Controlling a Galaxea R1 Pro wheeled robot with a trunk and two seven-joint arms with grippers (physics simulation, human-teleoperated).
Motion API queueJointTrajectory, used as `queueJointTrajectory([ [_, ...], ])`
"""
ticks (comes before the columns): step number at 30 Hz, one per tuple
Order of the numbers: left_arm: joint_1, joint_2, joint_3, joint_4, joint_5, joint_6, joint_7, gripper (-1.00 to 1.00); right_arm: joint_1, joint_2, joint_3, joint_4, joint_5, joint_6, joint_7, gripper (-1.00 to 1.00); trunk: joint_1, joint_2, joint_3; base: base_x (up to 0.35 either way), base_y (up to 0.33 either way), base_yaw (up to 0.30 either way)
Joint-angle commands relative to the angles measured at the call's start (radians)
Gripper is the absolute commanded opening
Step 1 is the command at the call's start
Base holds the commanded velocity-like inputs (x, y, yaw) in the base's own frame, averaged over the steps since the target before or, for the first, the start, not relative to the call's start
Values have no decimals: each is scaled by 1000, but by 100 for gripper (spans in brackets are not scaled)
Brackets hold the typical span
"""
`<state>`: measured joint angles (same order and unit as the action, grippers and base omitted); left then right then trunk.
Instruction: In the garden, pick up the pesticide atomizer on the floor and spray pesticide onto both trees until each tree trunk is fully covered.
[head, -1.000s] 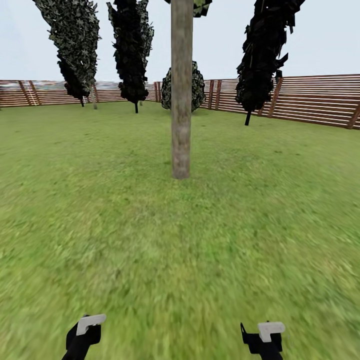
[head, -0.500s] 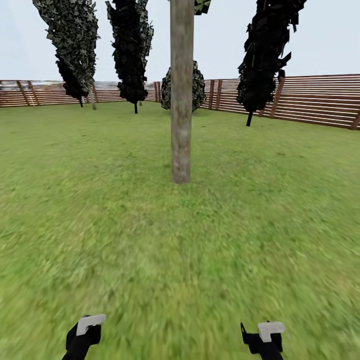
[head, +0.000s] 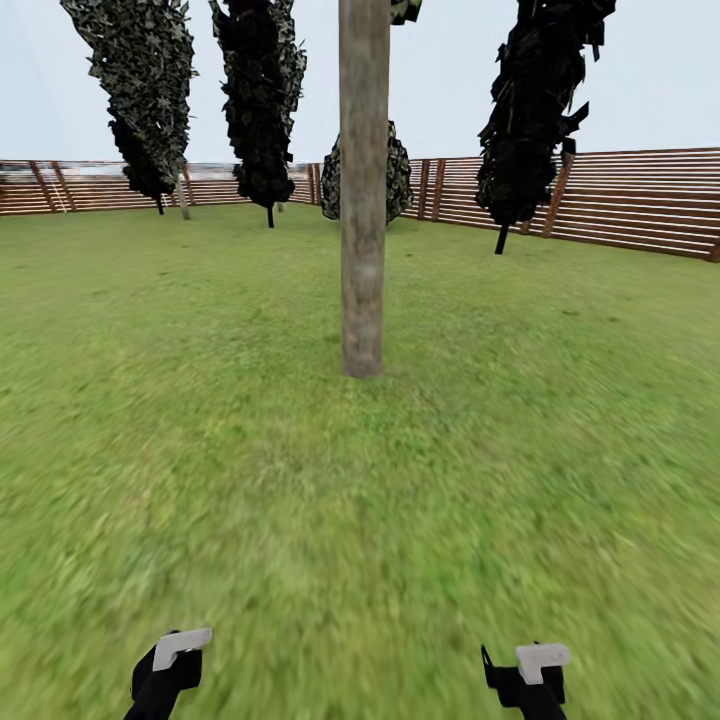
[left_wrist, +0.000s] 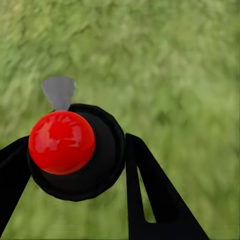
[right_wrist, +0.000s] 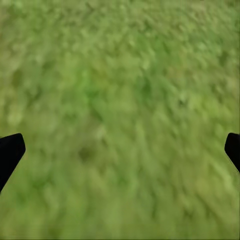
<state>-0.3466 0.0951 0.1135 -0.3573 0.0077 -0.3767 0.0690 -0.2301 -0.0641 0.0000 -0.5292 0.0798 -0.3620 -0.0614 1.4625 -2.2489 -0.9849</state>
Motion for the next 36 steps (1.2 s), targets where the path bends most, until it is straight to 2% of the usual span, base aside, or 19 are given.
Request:
queueJointTrajectory([
  [1, 0, 0, 0, 0, 0, 0, 0, -100, 0, 0, 0, 0, 0, 0, 0, 100, 0, 0, 0, 339, 0, 0],
  [36, 0, 2, 0, -2, 0, -1, 0, -100, 0, 0, 2, 0, 2, -1, 0, 100, 0, 0, 0, 339, 0, 0],
])
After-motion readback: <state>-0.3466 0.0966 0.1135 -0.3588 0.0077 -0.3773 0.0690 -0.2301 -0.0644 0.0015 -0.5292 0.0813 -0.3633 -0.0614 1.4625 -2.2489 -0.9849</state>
